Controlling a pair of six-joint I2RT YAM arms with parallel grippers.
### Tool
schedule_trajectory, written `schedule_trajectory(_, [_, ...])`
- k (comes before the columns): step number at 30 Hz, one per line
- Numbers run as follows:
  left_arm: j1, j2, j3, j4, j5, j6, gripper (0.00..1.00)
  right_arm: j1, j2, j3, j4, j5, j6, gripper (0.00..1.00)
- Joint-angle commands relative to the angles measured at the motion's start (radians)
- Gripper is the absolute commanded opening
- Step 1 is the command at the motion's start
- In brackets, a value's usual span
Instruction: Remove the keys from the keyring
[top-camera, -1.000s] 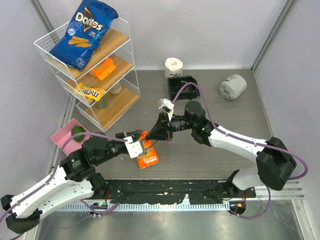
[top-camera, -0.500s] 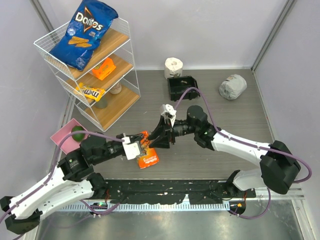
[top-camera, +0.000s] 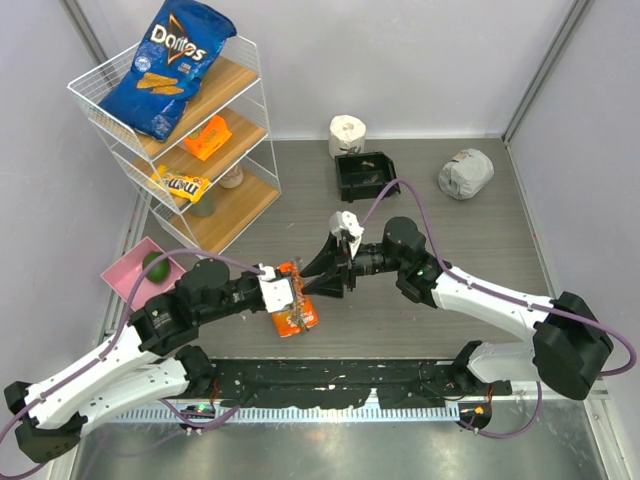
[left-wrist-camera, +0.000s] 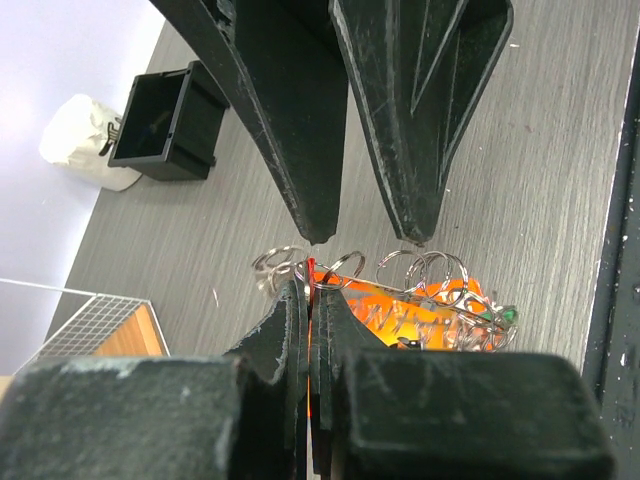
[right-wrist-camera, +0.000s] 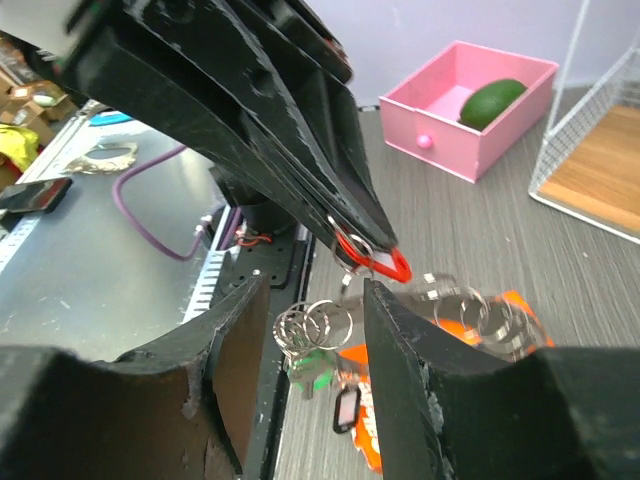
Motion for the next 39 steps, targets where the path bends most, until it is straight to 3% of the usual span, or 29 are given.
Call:
schedule_trajectory(1, [0.002,-0.003,0.004,0.091,-0.047,-0.033,0.00,0.008,-0.001,0.031,-0.040,0.132,-0.049,0.49])
schedule_trajectory(11, [0.002,0.021,0.023,0.066,-0.028,-0.045,0.00,0.029,0.001,0.021,-0.035,0.198,-0.078,0.39])
schedule_trajectory(20, [0.002,0.021,0.024,0.069,-0.021,-0.059,0.00,0.069,0.028,0.063,-0.115,0.196,-0.142,0.39])
schedule_trajectory(22, [0.002,0.017,0.023,0.069,-0.013,-0.062,0.00,0.075,0.037,0.070,-0.127,0.206,-0.148,0.35])
schedule_trajectory(23, [0.002,0.017,0.023,0.072,-0.011,-0.062,0.00,0.077,0.038,0.073,-0.136,0.210,-0.150,0.24])
schedule_trajectory(24, [0.002,0.017,0.024,0.072,-0.008,-0.063,0.00,0.078,0.042,0.080,-0.141,0.209,-0.153,0.21])
schedule_trajectory(29, [0.003,0.007,0.018,0.075,0.001,-0.063,0.00,0.082,0.048,0.083,-0.150,0.227,-0.158,0.17])
schedule_trajectory(30, [0.002,0.007,0.018,0.077,0.001,-0.063,0.00,0.082,0.047,0.086,-0.153,0.229,-0.156,0.06])
schedule_trajectory(39, [0.002,0.012,0.012,0.046,-0.113,-0.053,0.00,0.080,0.007,0.043,-0.113,0.264,-0.153,0.05])
